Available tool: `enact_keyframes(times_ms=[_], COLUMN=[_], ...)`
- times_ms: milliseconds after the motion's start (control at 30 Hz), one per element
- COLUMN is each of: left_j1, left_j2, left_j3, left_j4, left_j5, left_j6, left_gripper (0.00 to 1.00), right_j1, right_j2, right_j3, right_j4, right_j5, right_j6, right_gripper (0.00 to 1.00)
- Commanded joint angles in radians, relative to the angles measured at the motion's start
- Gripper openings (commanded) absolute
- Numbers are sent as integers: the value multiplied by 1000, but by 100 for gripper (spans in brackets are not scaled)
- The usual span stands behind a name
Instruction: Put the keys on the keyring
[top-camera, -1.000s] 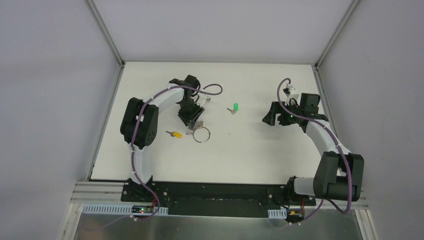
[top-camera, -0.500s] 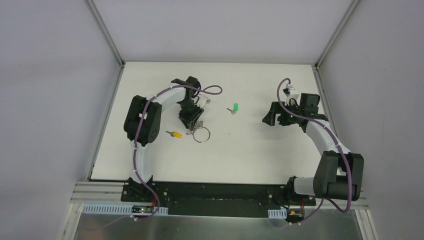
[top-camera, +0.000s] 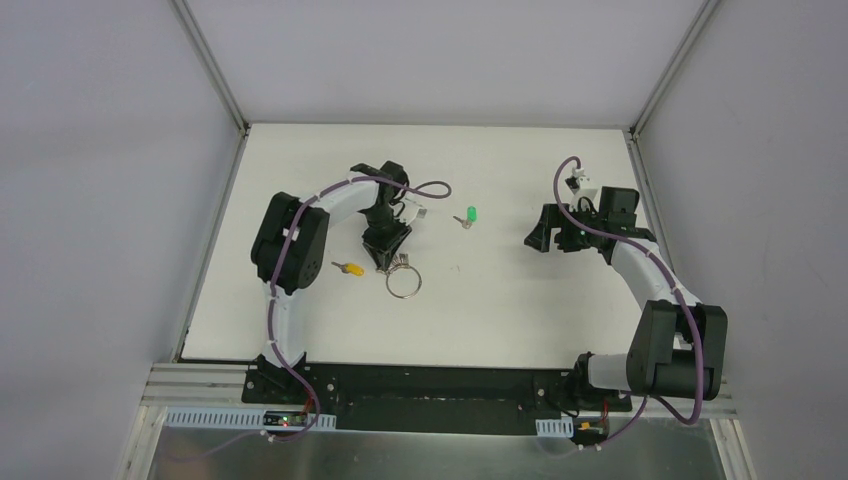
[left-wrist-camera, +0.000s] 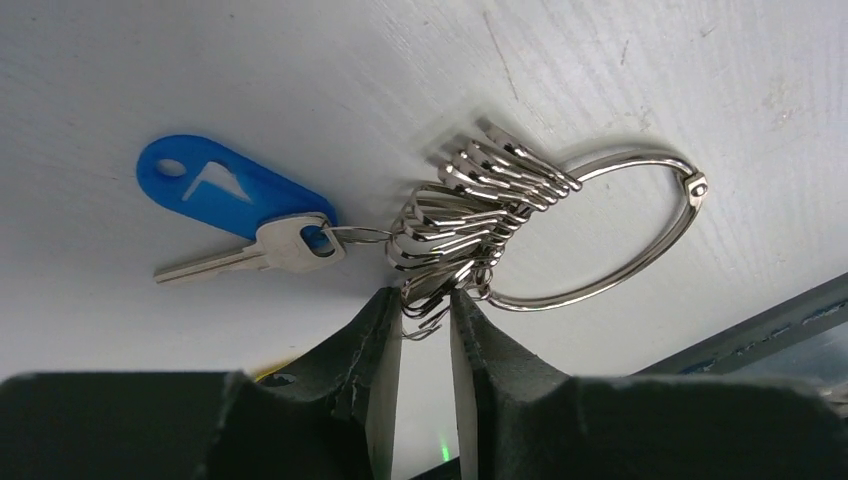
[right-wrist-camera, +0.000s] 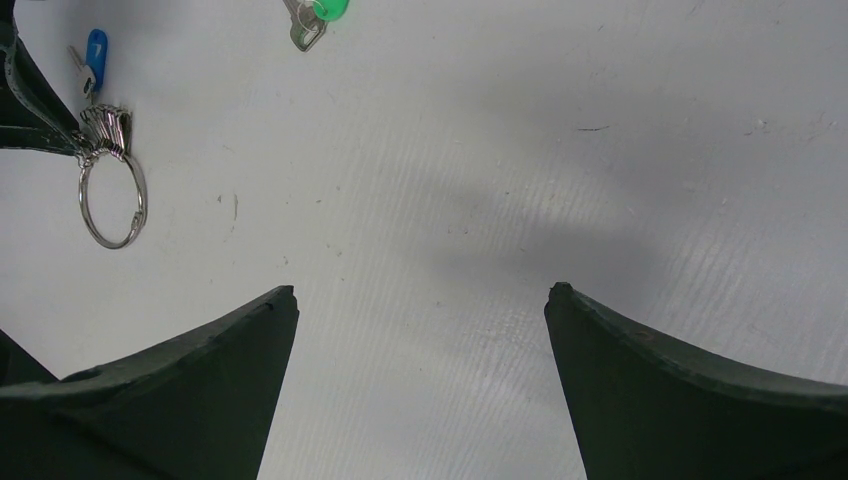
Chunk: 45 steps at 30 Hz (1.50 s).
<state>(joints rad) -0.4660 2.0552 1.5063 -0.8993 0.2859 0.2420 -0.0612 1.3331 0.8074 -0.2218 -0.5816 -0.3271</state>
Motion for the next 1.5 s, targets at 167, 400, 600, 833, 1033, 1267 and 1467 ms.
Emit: enact_keyframes(times_ms=[167, 400, 600, 833, 1033, 1267, 1467], left_j1=[-13, -13, -13, -13, -13, -13, -13], left_j2=[-44, -80, -124, -141, -113, -97, -98], left_j3=[-30, -49, -69, -102, -95, -97, -121], left_j4=[1, 15, 18, 32, 27, 26, 37], left_j5=[-74, -42, -32, -20, -12, -18, -30], left_j6=[-10, -2, 9, 10, 2, 6, 11], left_gripper=[7, 0, 0, 13, 22, 25, 26], right_j1=[-6, -6, -5, -5, -5, -5, -5], right_j2=[1, 8, 14, 13, 8, 10, 15], right_j3=[29, 30, 32, 34, 34, 34, 33], right_j4=[-4, -6, -6, -7, -11, -12, -12], right_j5=[-18, -19, -22, -25, -22, -22, -23], right_j6=[-21, -20, -20, -20, -23, -24, -24], right_gripper=[98, 98, 98, 98, 98, 98, 98])
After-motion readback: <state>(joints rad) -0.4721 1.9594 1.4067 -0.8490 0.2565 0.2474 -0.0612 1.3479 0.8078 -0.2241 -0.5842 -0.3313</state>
